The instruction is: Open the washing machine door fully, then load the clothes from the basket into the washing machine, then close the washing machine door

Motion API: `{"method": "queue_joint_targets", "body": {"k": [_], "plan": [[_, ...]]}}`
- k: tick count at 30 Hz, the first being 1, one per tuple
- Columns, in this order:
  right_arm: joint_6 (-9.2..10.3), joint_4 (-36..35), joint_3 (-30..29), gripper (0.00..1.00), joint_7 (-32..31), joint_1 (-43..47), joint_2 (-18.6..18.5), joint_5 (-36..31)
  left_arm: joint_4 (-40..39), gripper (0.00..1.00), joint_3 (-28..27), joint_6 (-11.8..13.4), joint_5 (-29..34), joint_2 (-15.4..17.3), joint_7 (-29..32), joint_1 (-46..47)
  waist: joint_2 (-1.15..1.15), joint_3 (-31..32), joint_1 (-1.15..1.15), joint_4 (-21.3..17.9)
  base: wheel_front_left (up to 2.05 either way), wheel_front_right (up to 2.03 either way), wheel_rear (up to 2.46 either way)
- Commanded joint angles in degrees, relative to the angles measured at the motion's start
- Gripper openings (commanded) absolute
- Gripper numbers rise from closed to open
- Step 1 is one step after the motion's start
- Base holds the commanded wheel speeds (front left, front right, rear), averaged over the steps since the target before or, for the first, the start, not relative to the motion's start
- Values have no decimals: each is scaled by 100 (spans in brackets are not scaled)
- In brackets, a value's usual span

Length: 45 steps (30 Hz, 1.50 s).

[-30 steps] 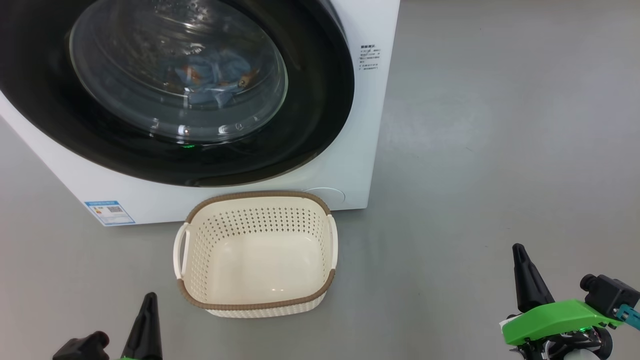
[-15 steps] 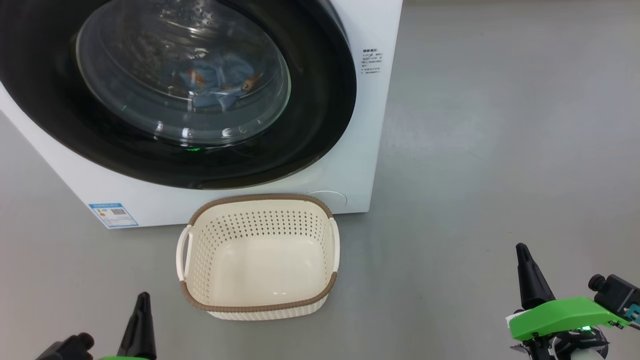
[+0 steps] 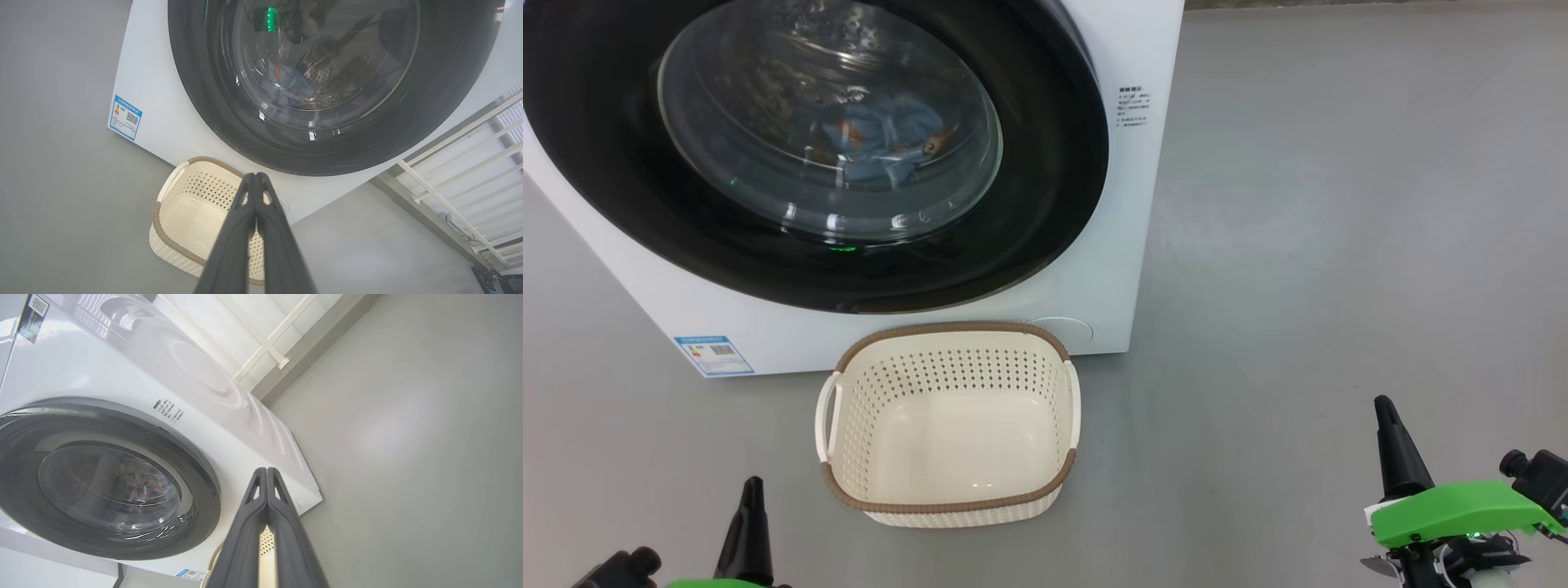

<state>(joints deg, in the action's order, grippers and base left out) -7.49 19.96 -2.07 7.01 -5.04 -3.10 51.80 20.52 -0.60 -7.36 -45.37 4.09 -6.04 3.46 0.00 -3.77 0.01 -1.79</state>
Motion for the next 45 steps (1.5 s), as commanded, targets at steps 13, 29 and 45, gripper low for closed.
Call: {"method": "queue_joint_targets", "body": {"k": [13,29,45], "plan": [[0,-236,-40,0,-251,-128,-58,804,-242,0,-202,-2,-877,8,220,201,0,64,0,31,0,0,0],[0,-321,-117,0,-513,-132,-59,1666,-335,0,-306,-5,-1861,-25,490,231,0,145,0,70,0,0,0],[0,-407,-197,0,-778,-137,-58,2528,-428,0,-410,-7,-2847,-59,760,262,0,226,0,108,0,0,0]]}}
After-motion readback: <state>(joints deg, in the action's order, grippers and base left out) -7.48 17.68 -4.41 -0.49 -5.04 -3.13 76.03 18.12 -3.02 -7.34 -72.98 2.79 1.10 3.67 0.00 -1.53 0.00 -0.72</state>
